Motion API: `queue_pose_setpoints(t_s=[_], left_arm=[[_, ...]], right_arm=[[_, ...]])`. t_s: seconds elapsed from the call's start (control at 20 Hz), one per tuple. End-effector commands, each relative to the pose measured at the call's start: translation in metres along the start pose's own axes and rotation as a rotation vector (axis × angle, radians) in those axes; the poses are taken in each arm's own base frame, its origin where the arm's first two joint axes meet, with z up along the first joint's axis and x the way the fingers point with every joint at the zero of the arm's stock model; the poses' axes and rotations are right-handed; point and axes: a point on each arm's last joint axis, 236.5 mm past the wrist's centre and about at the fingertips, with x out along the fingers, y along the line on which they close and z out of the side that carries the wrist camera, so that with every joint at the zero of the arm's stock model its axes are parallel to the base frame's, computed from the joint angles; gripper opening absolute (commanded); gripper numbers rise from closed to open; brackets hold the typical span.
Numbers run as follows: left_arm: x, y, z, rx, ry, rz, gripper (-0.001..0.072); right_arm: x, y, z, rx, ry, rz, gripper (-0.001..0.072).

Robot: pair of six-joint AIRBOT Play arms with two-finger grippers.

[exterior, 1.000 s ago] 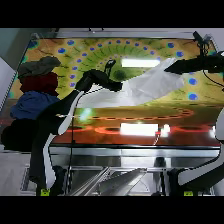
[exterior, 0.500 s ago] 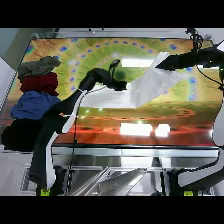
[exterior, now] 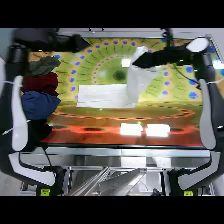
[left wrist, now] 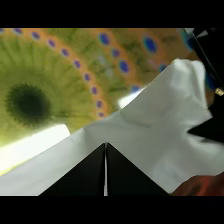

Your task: Fold the shirts.

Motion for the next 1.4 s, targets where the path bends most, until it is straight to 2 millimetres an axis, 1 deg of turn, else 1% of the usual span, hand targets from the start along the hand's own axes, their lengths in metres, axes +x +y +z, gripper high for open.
queue_pose_setpoints(t_s=[0.0, 0.05, 0.15, 0.2, 0.25, 0.3, 0.35, 0.4, 0.45, 0.5, 0.55, 0.6, 0.7, 0.8, 0.85, 0.9, 0.95, 1.0, 1.05, 1.1, 1.25, 1.3, 1.35], left_arm=[[-0.08, -0.001, 0.026, 0.043, -0.091, 0.067, 0.0013], [-0.09, -0.001, 0.026, 0.046, -0.092, 0.075, 0.0014], [-0.103, -0.007, 0.03, 0.06, -0.112, 0.084, 0.0014], [-0.107, -0.012, 0.033, 0.068, -0.128, 0.085, 0.0013], [-0.11, -0.015, 0.035, 0.076, -0.138, 0.086, 0.0013], [-0.113, -0.019, 0.036, 0.081, -0.14, 0.085, 0.0014], [-0.114, -0.022, 0.034, 0.086, -0.136, 0.081, 0.0014], [-0.113, -0.023, 0.033, 0.087, -0.131, 0.079, 0.0014], [-0.113, -0.023, 0.031, 0.086, -0.121, 0.079, 0.0013], [-0.112, -0.022, 0.028, 0.086, -0.108, 0.08, 0.0014], [-0.112, -0.022, 0.027, 0.086, -0.102, 0.08, 0.0014], [-0.112, -0.022, 0.026, 0.087, -0.1, 0.079, 0.0014], [-0.112, -0.022, 0.026, 0.095, -0.099, 0.08, 0.0014], [-0.112, -0.022, 0.025, 0.098, -0.094, 0.079, 0.0014], [-0.112, -0.022, 0.024, 0.097, -0.093, 0.079, 0.0014], [-0.112, -0.022, 0.023, 0.097, -0.087, 0.077, 0.0013], [-0.111, -0.023, 0.021, 0.097, -0.079, 0.075, 0.0014], [-0.111, -0.023, 0.019, 0.097, -0.07, 0.073, 0.0014], [-0.111, -0.023, 0.019, 0.097, -0.069, 0.072, 0.0014], [-0.111, -0.023, 0.019, 0.095, -0.069, 0.072, 0.0014], [-0.11, -0.022, 0.019, 0.094, -0.068, 0.072, 0.0014], [-0.11, -0.022, 0.019, 0.094, -0.067, 0.072, 0.0014], [-0.11, -0.022, 0.019, 0.094, -0.068, 0.072, 0.0013]], right_arm=[[0.101, 0.038, 0.016, -0.033, -0.158, -0.018, 0.0023], [0.137, 0.045, 0.005, -0.031, -0.17, -0.021, 0.0025], [0.211, 0.052, -0.026, -0.025, -0.213, -0.057, 0.0028], [0.24, 0.055, -0.042, -0.027, -0.242, -0.082, 0.0031], [0.264, 0.057, -0.058, -0.03, -0.267, -0.105, 0.0199], [0.283, 0.06, -0.077, -0.034, -0.264, -0.116, 0.057], [0.294, 0.065, -0.096, -0.037, -0.216, -0.101, 0.06], [0.299, 0.07, -0.114, -0.063, -0.142, -0.075, 0.0504], [0.295, 0.071, -0.125, -0.118, -0.067, -0.063, 0.0443], [0.284, 0.065, -0.133, -0.166, 0.015, -0.061, 0.0441], [0.265, 0.055, -0.134, -0.185, 0.092, -0.065, 0.044], [0.242, 0.045, -0.13, -0.195, 0.15, -0.075, 0.0431], [0.184, 0.021, -0.114, -0.184, 0.237, -0.095, 0.0432], [0.124, -0.01, -0.099, -0.087, 0.284, -0.138, 0.0445], [0.097, -0.033, -0.093, -0.01, 0.29, -0.168, 0.053], [0.075, -0.057, -0.092, 0.086, 0.295, -0.199, 0.0665], [0.06, -0.079, -0.093, 0.165, 0.293, -0.226, 0.0696], [0.051, -0.103, -0.097, 0.243, 0.287, -0.252, 0.0696], [0.048, -0.12, -0.103, 0.297, 0.286, -0.267, 0.0696], [0.053, -0.133, -0.111, 0.336, 0.292, -0.257, 0.0696], [0.087, -0.156, -0.138, 0.416, 0.308, -0.231, 0.0696], [0.099, -0.162, -0.145, 0.441, 0.302, -0.219, 0.0696], [0.111, -0.164, -0.148, 0.47, 0.289, -0.197, 0.0696]])
